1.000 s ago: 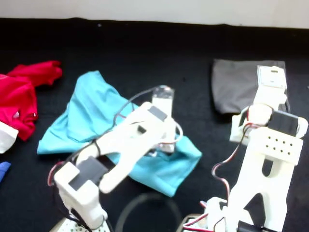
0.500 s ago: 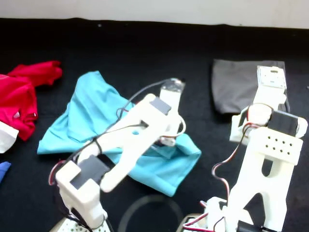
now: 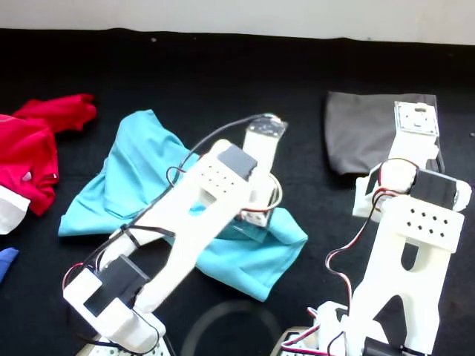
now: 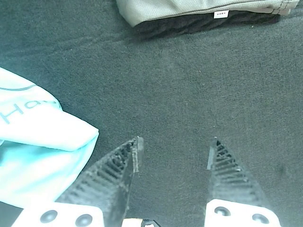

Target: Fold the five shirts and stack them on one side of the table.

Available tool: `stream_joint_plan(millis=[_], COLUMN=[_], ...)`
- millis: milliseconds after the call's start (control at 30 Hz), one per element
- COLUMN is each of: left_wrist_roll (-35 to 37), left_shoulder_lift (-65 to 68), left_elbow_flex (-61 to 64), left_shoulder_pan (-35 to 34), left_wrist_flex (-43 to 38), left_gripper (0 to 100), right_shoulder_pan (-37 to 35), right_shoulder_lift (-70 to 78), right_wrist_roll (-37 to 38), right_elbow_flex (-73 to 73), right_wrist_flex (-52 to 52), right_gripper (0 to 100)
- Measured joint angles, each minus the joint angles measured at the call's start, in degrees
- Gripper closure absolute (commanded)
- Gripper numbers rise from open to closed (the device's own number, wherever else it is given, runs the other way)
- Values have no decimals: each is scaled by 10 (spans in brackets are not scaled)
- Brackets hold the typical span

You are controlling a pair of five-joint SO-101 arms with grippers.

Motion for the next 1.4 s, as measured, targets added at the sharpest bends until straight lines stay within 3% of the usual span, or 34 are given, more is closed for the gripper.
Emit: stream_joint_plan(millis=[267, 600, 900, 1400], left_wrist_roll=[27, 107, 134, 135], left_shoulder_lift=[5, 132, 185, 188], left_elbow_flex=[0, -6, -101, -105], left_shoulder_pan=[29, 24, -30, -49], left_wrist_flex=[68, -21, -25, -4], left_gripper=[716, 716, 716, 716], right_shoulder_pan=[0, 0, 0, 0], right_shoulder_lift=[0, 0, 0, 0], right_wrist_roll=[21, 21, 22, 22], right_elbow_flex=[0, 0, 0, 0], right_wrist_flex=[0, 0, 0, 0], right_gripper=[779, 779, 779, 779])
